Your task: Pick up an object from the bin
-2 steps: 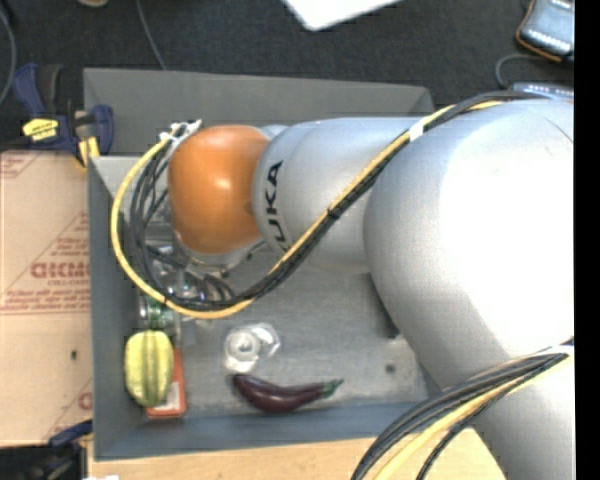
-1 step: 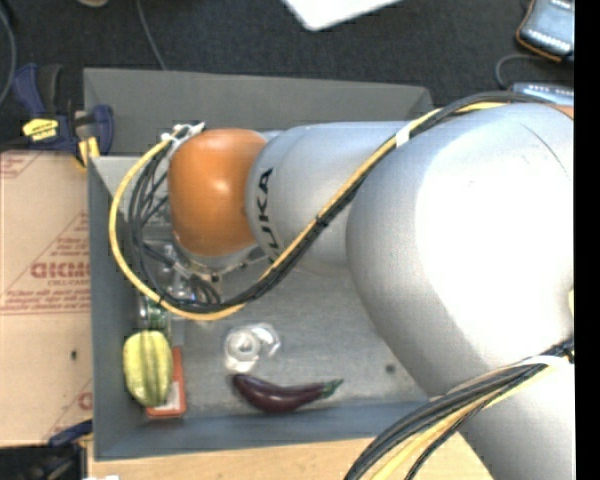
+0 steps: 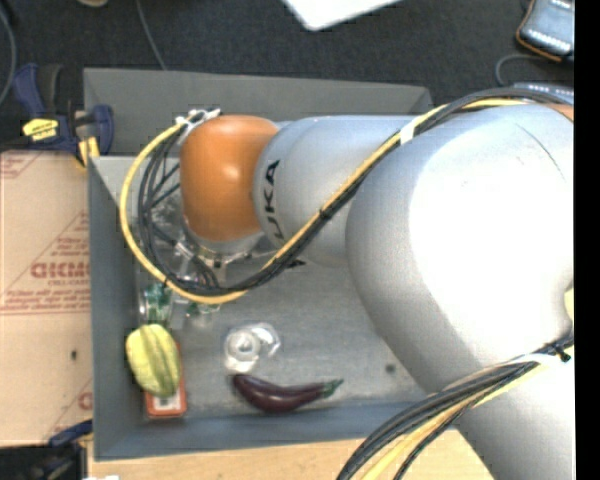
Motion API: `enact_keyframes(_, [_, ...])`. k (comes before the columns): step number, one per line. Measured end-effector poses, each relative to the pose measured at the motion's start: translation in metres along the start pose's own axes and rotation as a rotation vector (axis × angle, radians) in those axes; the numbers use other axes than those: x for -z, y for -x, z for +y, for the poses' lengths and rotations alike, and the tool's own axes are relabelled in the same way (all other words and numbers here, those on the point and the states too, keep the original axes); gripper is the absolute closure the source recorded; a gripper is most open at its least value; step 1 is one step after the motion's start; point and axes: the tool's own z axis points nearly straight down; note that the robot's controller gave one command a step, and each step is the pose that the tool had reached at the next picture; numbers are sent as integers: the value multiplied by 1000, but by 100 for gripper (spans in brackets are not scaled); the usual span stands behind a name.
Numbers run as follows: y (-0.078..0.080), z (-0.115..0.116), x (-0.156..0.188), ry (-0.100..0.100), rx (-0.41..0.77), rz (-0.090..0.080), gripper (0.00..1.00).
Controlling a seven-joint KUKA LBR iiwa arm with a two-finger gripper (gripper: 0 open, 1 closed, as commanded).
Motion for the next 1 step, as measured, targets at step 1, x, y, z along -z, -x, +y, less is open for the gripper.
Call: enact_keyframes(1, [6,-37,10,0,88,3,0])
